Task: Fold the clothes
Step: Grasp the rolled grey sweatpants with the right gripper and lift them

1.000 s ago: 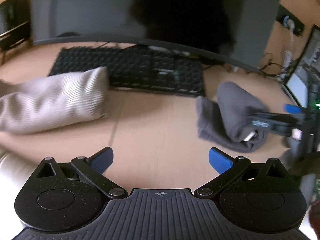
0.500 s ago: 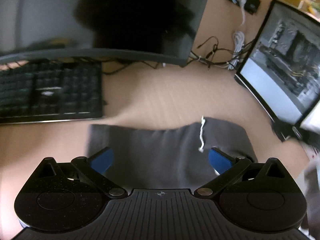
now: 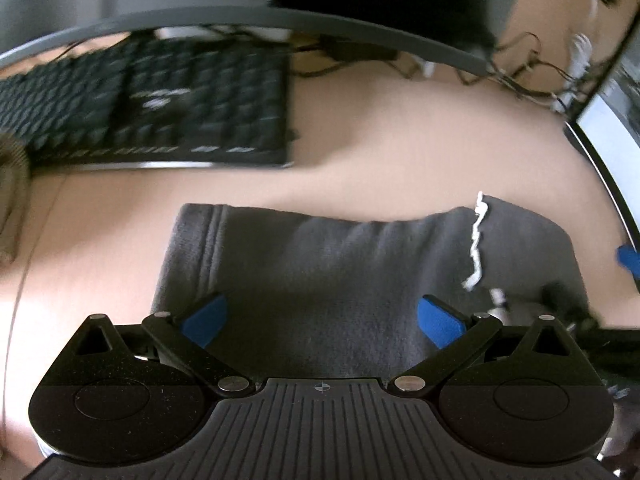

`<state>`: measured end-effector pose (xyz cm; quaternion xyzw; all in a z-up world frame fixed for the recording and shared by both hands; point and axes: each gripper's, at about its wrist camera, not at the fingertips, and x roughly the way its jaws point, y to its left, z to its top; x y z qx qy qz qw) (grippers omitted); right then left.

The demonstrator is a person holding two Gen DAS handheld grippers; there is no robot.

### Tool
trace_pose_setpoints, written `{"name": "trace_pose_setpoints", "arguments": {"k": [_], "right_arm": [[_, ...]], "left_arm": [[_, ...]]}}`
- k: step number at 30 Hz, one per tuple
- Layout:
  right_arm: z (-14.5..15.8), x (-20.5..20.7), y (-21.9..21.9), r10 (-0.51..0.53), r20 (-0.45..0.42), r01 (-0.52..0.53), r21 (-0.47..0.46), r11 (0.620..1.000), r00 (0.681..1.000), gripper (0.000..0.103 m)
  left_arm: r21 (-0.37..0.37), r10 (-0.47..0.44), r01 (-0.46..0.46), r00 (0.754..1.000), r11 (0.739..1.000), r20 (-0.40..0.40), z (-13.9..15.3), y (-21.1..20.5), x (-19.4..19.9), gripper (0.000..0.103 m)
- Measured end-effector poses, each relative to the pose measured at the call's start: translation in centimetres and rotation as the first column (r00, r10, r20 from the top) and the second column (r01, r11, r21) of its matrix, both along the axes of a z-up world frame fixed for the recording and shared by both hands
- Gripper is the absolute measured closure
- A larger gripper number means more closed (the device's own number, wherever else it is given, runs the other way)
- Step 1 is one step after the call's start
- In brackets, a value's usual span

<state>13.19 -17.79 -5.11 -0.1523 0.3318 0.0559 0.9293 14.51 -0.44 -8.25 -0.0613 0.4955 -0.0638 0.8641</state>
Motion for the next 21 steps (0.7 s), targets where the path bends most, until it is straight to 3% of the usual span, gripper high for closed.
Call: {"name": "trace_pose_setpoints", "arguments": {"k": [4, 7, 9, 11, 14, 17, 19, 21], "right_arm": [[-0.1, 0.3, 1.9, 0.088, 0.089, -0.076, -0.128, 0.989, 0.992, 0.000], [0.4, 2.3, -0.3, -0.119, 0.208, 0.175, -0.276, 0.945, 0.971, 0.001], [1.0, 3.0, -3.5, -0.296, 0.265, 0.373, -0.319, 0.871, 0.918, 0.001], [2.2, 2.2, -5.8, -0.373, 0.304, 0.460, -0.303, 0.834, 0.877, 0.001], [5.3, -0.2, -7.3, -0.375, 0.240, 0.394, -0.036, 0.918, 0.895, 0.001], [5.2, -0.8, -4.4, -0.229, 0.121, 0.214, 0.129, 0.968, 0.966, 0.000], [3.4, -0.9, -0.7, -0.090, 0.087, 0.082, 0.084, 0.993, 0.992, 0.000], [1.6, -0.7, 1.6, -0.019, 0.051, 0.019, -0.003, 1.000, 0.999, 0.000]], "left_arm": [[0.001, -0.010, 0.010, 1.000, 1.000, -0.014, 0.5, 0.9, 0.0, 0.000], [-0.016, -0.005, 0.005, 1.000, 1.000, -0.021, 0.7, 1.0, 0.4, 0.000], [-0.032, 0.002, -0.003, 1.000, 0.999, -0.023, 0.7, 1.0, 0.7, 0.000], [-0.035, -0.003, 0.002, 1.000, 0.999, -0.021, 0.5, 1.0, 0.8, 0.000], [-0.028, -0.017, 0.016, 1.000, 0.999, -0.017, 0.4, 0.8, 0.7, 0.000], [-0.055, -0.011, 0.010, 1.000, 0.998, -0.017, 0.6, 1.2, 0.5, 0.000], [-0.073, -0.009, 0.008, 1.000, 0.997, -0.023, 0.8, 1.7, 0.3, 0.000], [-0.072, -0.025, 0.023, 0.999, 0.997, -0.030, 0.9, 1.9, 0.1, 0.000]]}}
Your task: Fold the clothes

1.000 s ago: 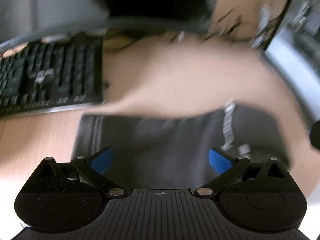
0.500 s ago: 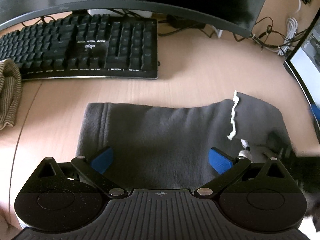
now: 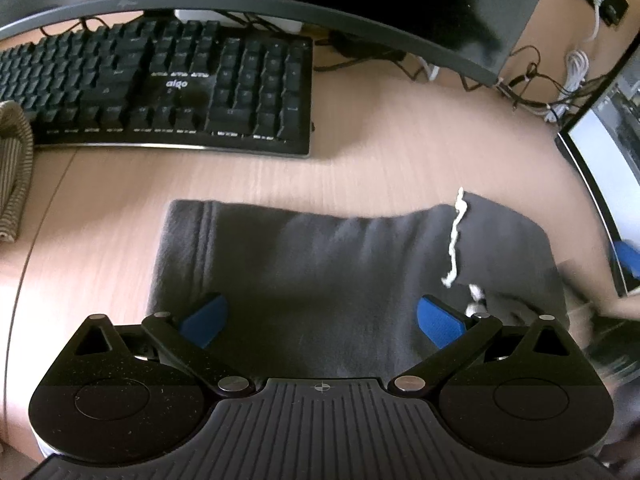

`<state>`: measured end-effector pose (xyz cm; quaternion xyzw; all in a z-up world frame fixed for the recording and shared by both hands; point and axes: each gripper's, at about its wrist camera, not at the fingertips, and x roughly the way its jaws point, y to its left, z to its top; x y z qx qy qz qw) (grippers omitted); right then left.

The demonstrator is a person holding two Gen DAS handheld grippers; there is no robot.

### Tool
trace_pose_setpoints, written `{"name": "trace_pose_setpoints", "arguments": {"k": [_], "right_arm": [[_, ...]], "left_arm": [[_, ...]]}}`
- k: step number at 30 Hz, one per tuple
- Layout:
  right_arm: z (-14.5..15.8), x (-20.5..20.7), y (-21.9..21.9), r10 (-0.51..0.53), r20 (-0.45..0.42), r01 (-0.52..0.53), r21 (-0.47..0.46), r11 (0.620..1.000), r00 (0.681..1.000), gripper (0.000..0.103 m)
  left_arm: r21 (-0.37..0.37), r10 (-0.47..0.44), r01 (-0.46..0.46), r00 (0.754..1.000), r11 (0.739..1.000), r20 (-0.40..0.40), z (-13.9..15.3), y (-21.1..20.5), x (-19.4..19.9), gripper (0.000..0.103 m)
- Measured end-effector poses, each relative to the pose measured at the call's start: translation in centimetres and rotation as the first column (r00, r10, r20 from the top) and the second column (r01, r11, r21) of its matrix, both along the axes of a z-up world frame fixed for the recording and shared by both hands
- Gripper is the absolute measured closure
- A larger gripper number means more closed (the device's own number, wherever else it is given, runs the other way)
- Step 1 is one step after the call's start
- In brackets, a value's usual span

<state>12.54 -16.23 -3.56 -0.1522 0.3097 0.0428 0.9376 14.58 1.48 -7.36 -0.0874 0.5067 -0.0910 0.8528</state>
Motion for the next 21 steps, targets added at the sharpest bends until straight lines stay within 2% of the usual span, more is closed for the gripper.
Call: {"name": "trace_pose_setpoints", "arguments": {"k": [2, 4, 5, 7, 10, 12, 13, 14, 15, 16, 17, 18, 19, 21], "right_arm": [[-1.2, 0.3, 1.0, 0.016, -0.016, -0.017, -0.076, 0.997, 1.000, 0.000], [-1.3, 0.5, 0.3, -0.030, 0.016, 0.032, -0.130, 0.991, 0.999, 0.000], [-1.3, 0.9, -0.8, -0.110, 0.042, 0.115, -0.172, 0.978, 0.993, 0.001], [-1.2, 1.7, -3.3, -0.300, 0.113, 0.319, -0.256, 0.912, 0.947, 0.001], [0.4, 1.0, -7.1, -0.502, 0.237, 0.551, -0.242, 0.798, 0.832, 0.001], [2.1, -0.2, -8.4, -0.528, 0.255, 0.570, -0.126, 0.812, 0.810, 0.001], [2.7, -1.0, -8.6, -0.521, 0.254, 0.551, -0.055, 0.833, 0.814, 0.000], [3.3, -1.5, -8.0, -0.486, 0.245, 0.501, 0.002, 0.865, 0.839, 0.000], [3.7, -2.0, -7.2, -0.440, 0.236, 0.440, 0.055, 0.896, 0.866, 0.000], [3.6, -1.9, -5.9, -0.365, 0.197, 0.356, 0.078, 0.931, 0.910, 0.000], [3.2, -1.6, -4.3, -0.271, 0.139, 0.262, 0.083, 0.962, 0.952, 0.000], [2.4, -1.3, -2.6, -0.181, 0.090, 0.174, 0.083, 0.981, 0.979, 0.000], [1.4, -1.1, -0.9, -0.096, 0.056, 0.093, 0.064, 0.994, 0.994, 0.000], [-0.6, -1.1, 1.7, 0.018, 0.028, -0.016, -0.059, 0.998, 0.999, 0.000]], "left_arm": [[0.003, -0.013, 0.013, 1.000, 1.000, -0.004, 0.1, 0.1, -0.2, 0.000], [-0.009, -0.015, 0.015, 1.000, 1.000, -0.003, 0.2, 0.4, -0.3, 0.000], [-0.016, -0.012, 0.012, 1.000, 1.000, -0.001, 0.1, 0.5, -0.3, 0.000], [-0.016, -0.017, 0.017, 1.000, 1.000, 0.005, 0.1, 0.5, -0.4, 0.000], [-0.011, -0.036, 0.036, 0.999, 0.999, 0.018, 0.0, 0.5, -0.7, 0.000], [-0.011, -0.042, 0.042, 0.999, 0.999, 0.023, 0.0, 0.5, -0.7, 0.000], [-0.009, -0.045, 0.046, 0.999, 0.999, 0.024, 0.0, 0.5, -0.7, 0.000], [-0.009, -0.048, 0.048, 0.999, 0.999, 0.024, 0.0, 0.5, -0.7, 0.000], [-0.012, -0.048, 0.049, 0.999, 0.999, 0.024, 0.1, 0.5, -0.7, 0.000], [-0.015, -0.048, 0.048, 0.999, 0.999, 0.024, 0.1, 0.6, -0.7, 0.000], [-0.019, -0.048, 0.048, 0.999, 0.999, 0.023, 0.1, 0.7, -0.7, 0.000], [-0.023, -0.047, 0.047, 0.999, 0.999, 0.021, 0.1, 0.8, -0.6, 0.000], [-0.028, -0.045, 0.046, 0.999, 0.999, 0.018, 0.1, 0.9, -0.5, 0.000], [-0.040, -0.043, 0.043, 0.999, 0.998, 0.013, 0.1, 1.1, -0.4, 0.000]]}}
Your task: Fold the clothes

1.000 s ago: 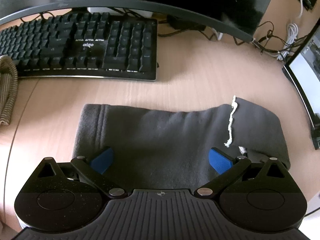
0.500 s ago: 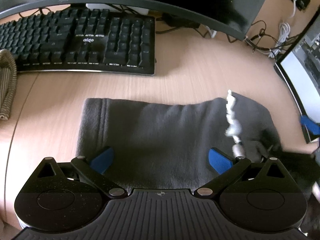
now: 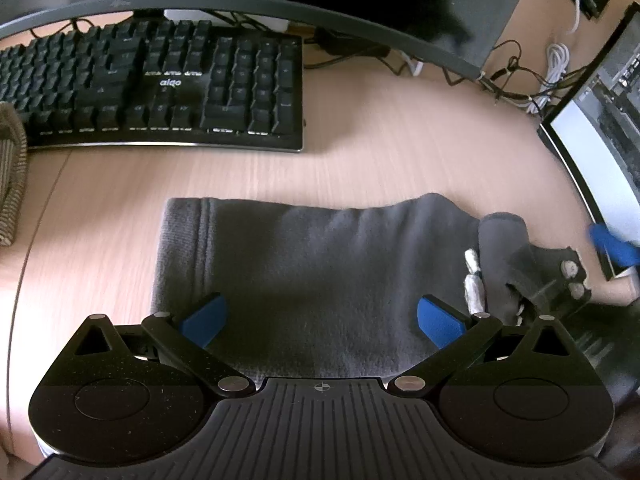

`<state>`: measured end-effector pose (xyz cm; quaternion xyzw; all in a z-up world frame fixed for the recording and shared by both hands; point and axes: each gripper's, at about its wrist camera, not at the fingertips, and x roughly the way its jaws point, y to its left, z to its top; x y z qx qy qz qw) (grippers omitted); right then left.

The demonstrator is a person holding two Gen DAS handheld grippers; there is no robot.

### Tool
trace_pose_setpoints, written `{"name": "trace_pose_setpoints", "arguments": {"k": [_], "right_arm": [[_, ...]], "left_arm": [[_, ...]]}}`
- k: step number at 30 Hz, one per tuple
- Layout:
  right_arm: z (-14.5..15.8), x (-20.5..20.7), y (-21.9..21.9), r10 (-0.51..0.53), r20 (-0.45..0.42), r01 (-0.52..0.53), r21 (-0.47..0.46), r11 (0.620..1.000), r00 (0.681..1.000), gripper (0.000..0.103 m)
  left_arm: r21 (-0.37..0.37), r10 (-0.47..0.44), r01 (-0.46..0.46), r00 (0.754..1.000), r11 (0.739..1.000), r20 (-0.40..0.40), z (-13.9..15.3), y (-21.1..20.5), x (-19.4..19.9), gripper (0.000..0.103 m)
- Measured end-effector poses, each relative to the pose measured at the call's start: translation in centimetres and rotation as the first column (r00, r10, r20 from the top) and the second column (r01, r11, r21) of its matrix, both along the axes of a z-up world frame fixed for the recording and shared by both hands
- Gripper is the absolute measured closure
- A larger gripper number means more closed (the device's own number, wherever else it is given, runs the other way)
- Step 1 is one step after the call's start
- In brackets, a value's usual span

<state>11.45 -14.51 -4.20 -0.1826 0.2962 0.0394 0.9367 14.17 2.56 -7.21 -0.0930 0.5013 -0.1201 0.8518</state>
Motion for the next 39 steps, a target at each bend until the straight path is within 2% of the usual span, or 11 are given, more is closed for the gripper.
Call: {"name": "trace_pose_setpoints", "arguments": {"k": [4, 9, 12, 16, 21, 23, 26, 30, 33, 37, 39], "right_arm": [[-1.2, -0.2, -3.6, -0.287, 0.172, 0.326, -0.281, 0.903, 0.942, 0.000], [1.8, -1.7, -13.9, -0.601, 0.194, 0.625, -0.094, 0.775, 0.775, 0.000], [4.2, -3.5, -12.5, -0.476, 0.164, 0.468, 0.087, 0.879, 0.864, 0.000], [3.0, -3.2, -4.9, -0.047, 0.021, 0.044, 0.131, 0.990, 0.999, 0.000], [-0.4, -0.7, -0.5, 0.078, 0.015, -0.075, -0.158, 0.985, 0.997, 0.000], [-0.7, 0.6, -3.3, -0.113, 0.049, 0.121, -0.225, 0.967, 0.992, 0.000], [-0.3, 0.7, -10.3, -0.454, 0.148, 0.478, -0.270, 0.836, 0.878, 0.000], [3.6, -1.6, -15.4, -0.555, 0.215, 0.580, -0.074, 0.812, 0.804, 0.000], [5.6, -2.0, -14.7, -0.452, 0.194, 0.445, 0.078, 0.892, 0.871, 0.001], [5.1, 0.2, -9.3, -0.052, 0.000, 0.051, 0.249, 0.967, 0.999, 0.065], [4.1, 1.8, -5.7, 0.197, -0.104, -0.152, 0.336, 0.930, 0.975, 0.067]], "left_arm": [[-0.014, 0.006, -0.005, 1.000, 1.000, 0.017, -0.1, 0.2, -0.4, 0.000], [0.039, -0.019, 0.018, 0.999, 0.999, 0.029, -0.3, -0.7, -0.6, 0.000], [0.052, -0.019, 0.018, 1.000, 0.998, 0.016, -0.3, -1.0, -0.3, 0.000], [-0.021, 0.021, -0.021, 1.000, 1.000, 0.002, -0.2, 0.0, 0.0, 0.000], [-0.025, 0.009, -0.009, 1.000, 1.000, 0.000, -0.2, 0.1, -0.1, 0.000], [-0.027, 0.013, -0.013, 1.000, 1.000, 0.007, -0.2, 0.1, -0.2, 0.000], [-0.023, 0.012, -0.012, 1.000, 1.000, 0.020, -0.3, 0.0, -0.4, 0.000], [0.005, -0.005, 0.005, 0.999, 1.000, 0.032, -0.2, -0.4, -0.5, 0.000], [-0.005, 0.013, -0.012, 0.998, 1.000, 0.065, 1.0, 0.8, -1.1, 0.000], [0.163, 0.047, -0.080, 0.979, 0.983, 0.197, 3.2, 3.8, -3.1, 0.000], [0.269, 0.040, -0.114, 0.963, 0.956, 0.266, 4.1, 5.4, -4.3, 0.000]]}}
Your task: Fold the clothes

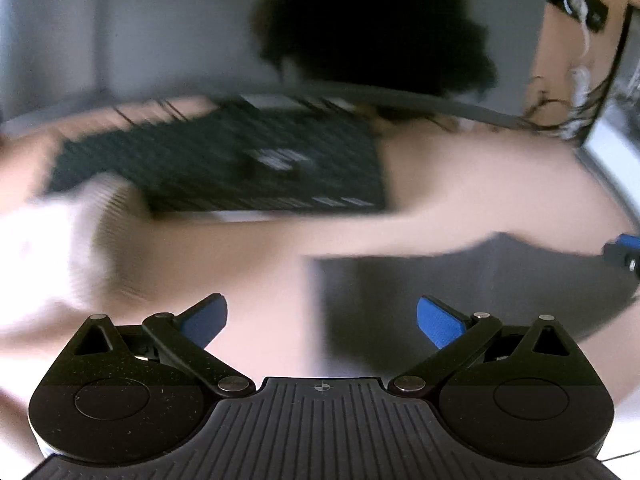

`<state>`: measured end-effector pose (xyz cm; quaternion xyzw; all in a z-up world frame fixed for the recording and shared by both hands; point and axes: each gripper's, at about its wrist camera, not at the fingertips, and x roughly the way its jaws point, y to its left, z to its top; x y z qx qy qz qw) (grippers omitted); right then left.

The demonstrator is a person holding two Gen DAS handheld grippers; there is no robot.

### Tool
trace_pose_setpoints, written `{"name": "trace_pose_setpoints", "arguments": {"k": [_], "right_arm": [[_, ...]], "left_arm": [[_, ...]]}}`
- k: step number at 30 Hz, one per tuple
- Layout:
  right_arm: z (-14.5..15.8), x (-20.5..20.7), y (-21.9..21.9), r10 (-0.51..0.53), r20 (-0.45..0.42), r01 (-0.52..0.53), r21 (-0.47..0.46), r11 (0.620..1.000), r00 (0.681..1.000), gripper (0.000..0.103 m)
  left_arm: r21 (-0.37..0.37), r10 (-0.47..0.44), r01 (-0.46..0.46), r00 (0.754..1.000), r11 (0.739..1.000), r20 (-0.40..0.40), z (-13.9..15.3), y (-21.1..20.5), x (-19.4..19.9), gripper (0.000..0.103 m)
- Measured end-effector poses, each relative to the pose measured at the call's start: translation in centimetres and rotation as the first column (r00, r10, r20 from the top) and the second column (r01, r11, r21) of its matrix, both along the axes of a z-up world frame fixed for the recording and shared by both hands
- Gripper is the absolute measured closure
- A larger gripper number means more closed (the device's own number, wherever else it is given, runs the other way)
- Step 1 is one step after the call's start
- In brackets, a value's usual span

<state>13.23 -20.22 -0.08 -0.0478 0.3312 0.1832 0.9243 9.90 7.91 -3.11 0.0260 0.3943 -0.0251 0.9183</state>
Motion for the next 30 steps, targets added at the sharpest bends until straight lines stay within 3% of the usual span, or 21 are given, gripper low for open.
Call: {"name": "trace_pose_setpoints", "arguments": {"k": [1, 3, 4, 5, 7, 9, 10, 13, 18, 21, 23, 25, 27, 28, 30], "right_arm": [[-0.4, -0.2, 2.3, 0.119, -0.014, -0.119, -0.005, 0.993, 0.993, 0.067], [-1.2, -1.2, 7.0, 0.338, -0.010, -0.337, -0.068, 0.939, 0.941, 0.066], [-1.7, -1.3, 8.5, 0.410, -0.004, -0.408, -0.111, 0.906, 0.912, 0.065], [-2.2, -1.6, 9.7, 0.461, -0.004, -0.456, -0.154, 0.877, 0.888, 0.060], [-3.8, -2.2, 12.1, 0.520, -0.019, -0.511, -0.225, 0.830, 0.854, 0.056], [-4.8, -2.0, 13.3, 0.529, -0.040, -0.519, -0.271, 0.811, 0.848, 0.070], [-4.8, -1.5, 13.4, 0.520, -0.050, -0.512, -0.278, 0.813, 0.853, 0.095], [-3.6, 0.1, 12.3, 0.454, -0.061, -0.457, -0.195, 0.868, 0.889, 0.098], [-1.7, 1.6, 10.7, 0.371, -0.093, -0.378, -0.075, 0.923, 0.924, 0.098], [-1.2, 1.1, 10.0, 0.335, -0.105, -0.339, -0.016, 0.941, 0.936, 0.098], [-1.2, 0.3, 9.2, 0.286, -0.093, -0.288, -0.007, 0.957, 0.954, 0.098], [-1.0, -0.3, 6.3, 0.161, -0.085, -0.160, 0.029, 0.987, 0.983, 0.094], [-0.9, -1.3, 2.2, -0.026, -0.070, 0.030, 0.054, 0.998, 0.997, 0.072], [-0.9, -2.0, -0.6, -0.161, -0.050, 0.164, 0.055, 0.985, 0.986, 0.056], [-1.1, -3.4, -6.0, -0.415, -0.031, 0.416, 0.062, 0.907, 0.910, 0.054]], "left_arm": [[0.049, -0.006, 0.005, 1.000, 0.999, 0.023, 0.4, 0.7, -0.7, 0.001], [0.142, -0.045, 0.038, 0.998, 0.989, 0.050, 0.9, 1.5, -2.1, 0.007], [0.204, -0.073, 0.059, 0.996, 0.977, 0.059, 0.9, 1.6, -2.8, 0.022], [0.262, -0.102, 0.083, 0.993, 0.961, 0.060, 0.8, 1.5, -3.3, 0.029], [0.351, -0.166, 0.139, 0.985, 0.926, 0.047, 0.4, 1.2, -4.3, 0.031], [0.382, -0.218, 0.190, 0.975, 0.905, 0.032, -0.1, 0.9, -4.8, 0.027], [0.394, -0.248, 0.218, 0.968, 0.893, 0.027, -0.3, 0.7, -5.1, 0.024], [0.427, -0.378, 0.327, 0.925, 0.843, 0.038, -0.9, -0.5, -5.4, 0.015], [0.536, -0.566, 0.471, 0.824, 0.701, 0.017, -3.0, -4.0, -3.5, 0.013], [0.553, -0.620, 0.516, 0.785, 0.654, 0.000, -4.5, -6.2, -1.0, 0.014], [0.557, -0.645, 0.536, 0.764, 0.634, -0.001, -5.2, -7.5, 0.1, 0.026], [0.555, -0.650, 0.542, 0.760, 0.630, -0.004, -5.5, -8.3, 0.7, 0.058], [0.524, -0.647, 0.549, 0.762, 0.651, 0.006, -5.2, -8.3, 0.9, 0.075], [0.506, -0.641, 0.547, 0.768, 0.667, 0.016, -5.0, -8.2, 0.8, 0.076], [0.464, -0.611, 0.532, 0.791, 0.709, 0.026, -4.8, -7.8, 0.7, 0.077]]}}
